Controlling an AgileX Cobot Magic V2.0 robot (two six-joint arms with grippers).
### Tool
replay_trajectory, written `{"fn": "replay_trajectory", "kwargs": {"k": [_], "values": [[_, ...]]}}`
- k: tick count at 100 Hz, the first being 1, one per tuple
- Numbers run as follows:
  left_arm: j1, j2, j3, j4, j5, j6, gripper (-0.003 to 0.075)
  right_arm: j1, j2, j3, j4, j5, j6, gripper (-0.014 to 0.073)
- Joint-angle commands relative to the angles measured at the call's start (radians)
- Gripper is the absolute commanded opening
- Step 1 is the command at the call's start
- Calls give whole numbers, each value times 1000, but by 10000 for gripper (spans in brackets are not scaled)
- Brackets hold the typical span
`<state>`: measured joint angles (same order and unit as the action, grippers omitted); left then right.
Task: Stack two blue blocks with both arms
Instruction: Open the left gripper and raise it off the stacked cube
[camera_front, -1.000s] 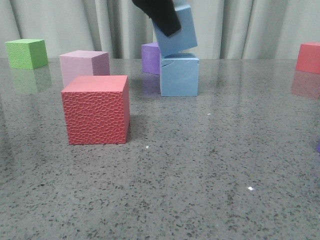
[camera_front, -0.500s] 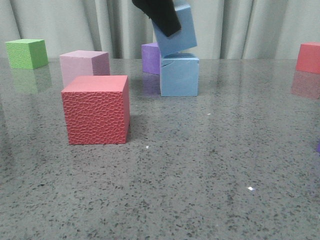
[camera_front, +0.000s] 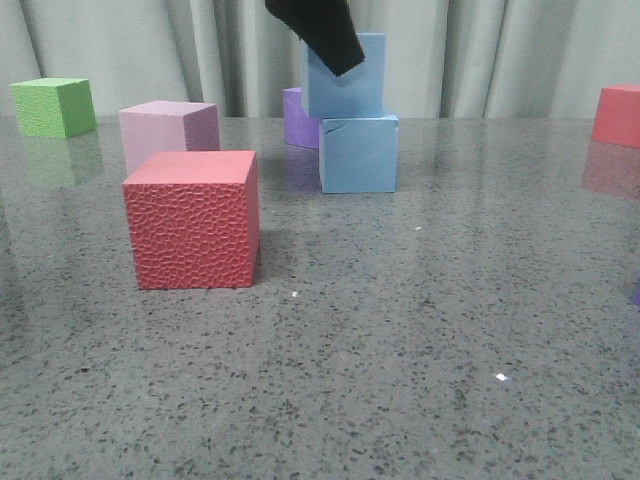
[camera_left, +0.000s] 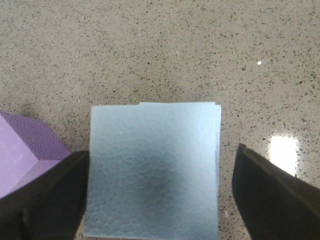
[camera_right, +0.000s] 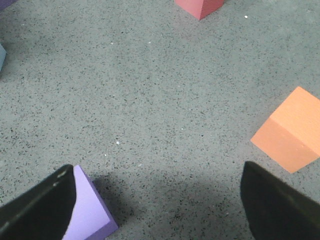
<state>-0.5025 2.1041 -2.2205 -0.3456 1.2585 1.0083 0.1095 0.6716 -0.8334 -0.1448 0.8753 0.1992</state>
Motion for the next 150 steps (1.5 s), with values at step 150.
{"fn": "replay_trajectory", "kwargs": {"k": [150], "values": [[364, -375, -22, 66, 13, -600, 608, -7, -4, -23, -21, -61, -7, 655]]}}
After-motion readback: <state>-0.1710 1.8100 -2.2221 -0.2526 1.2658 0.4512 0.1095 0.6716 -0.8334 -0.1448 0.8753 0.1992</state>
